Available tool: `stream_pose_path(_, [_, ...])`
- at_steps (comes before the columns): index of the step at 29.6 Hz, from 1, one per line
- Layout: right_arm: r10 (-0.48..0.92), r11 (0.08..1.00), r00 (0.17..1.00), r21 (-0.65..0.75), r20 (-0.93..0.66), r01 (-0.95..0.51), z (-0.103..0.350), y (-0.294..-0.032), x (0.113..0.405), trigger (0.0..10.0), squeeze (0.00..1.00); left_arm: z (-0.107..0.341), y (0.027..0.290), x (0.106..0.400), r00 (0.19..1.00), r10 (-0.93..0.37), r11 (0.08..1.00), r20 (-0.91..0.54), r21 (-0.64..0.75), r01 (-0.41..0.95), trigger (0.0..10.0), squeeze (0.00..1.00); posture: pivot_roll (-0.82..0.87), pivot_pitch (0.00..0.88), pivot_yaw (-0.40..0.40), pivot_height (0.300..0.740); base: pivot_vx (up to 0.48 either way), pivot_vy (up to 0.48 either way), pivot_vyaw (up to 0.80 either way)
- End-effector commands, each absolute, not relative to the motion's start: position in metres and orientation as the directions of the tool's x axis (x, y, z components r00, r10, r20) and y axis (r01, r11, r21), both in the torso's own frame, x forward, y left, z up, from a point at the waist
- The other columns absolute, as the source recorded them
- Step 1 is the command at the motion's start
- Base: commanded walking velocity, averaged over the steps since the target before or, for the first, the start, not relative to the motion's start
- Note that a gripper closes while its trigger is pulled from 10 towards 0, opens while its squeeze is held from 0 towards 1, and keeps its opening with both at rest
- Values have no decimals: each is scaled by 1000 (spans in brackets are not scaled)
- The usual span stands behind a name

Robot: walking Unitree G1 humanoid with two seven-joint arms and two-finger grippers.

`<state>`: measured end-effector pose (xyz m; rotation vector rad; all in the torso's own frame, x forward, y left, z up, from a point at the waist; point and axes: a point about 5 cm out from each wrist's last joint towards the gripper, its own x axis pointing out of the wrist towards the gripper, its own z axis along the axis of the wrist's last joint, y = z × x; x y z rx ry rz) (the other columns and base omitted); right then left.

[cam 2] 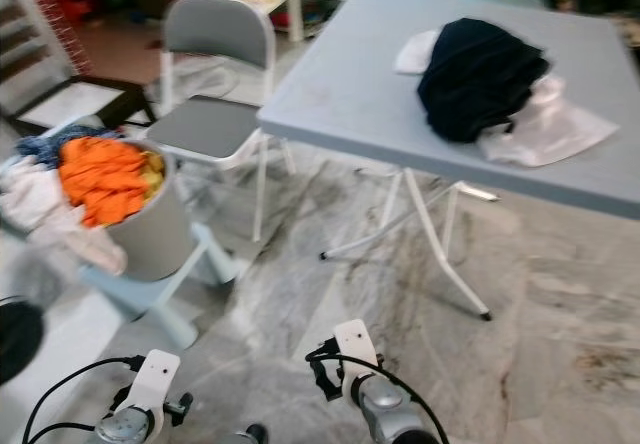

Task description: Hang hanger

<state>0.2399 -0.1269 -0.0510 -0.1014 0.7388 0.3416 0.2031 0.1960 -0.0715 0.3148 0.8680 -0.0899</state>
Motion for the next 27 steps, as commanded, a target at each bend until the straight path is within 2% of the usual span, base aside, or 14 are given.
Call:
stream_pose_path(1, [283,938,688,42,-669,-345,-50,-121,242,10000,0,-72,203,200,635,71,946,-770,253,201,10000,0,139,179,-10,740,0,0,800])
stream_pose_path(13, [293,933,683,44,-669,-357,-50,-119,241,10000,0,-67,201,210,655,60,947,-753,250,200,10000,0,138,180,-12,740,0,0,800])
stream_pose_path(18, [263,946,711,28,-652,-324,-48,-120,243,10000,0,-64,205,213,668,54,960,-742,223,169,10000,0,140,183,-12,740,0,0,0])
stream_pose_path(20, [230,957,725,15,-649,-291,-48,-124,243,10000,0,-62,206,216,680,50,964,-732,213,158,10000,0,140,184,-13,740,0,0,0])
stream_pose_path(24, [28,998,785,-27,-619,-57,-44,-160,249,10000,0,-55,200,229,709,13,978,-705,157,138,10000,0,145,192,-9,740,0,0,0])
stream_pose_path(27, [-8,999,785,-36,-619,-19,-43,-169,250,10000,0,-55,194,231,708,-2,977,-707,150,153,10000,0,144,194,-6,740,0,0,0])
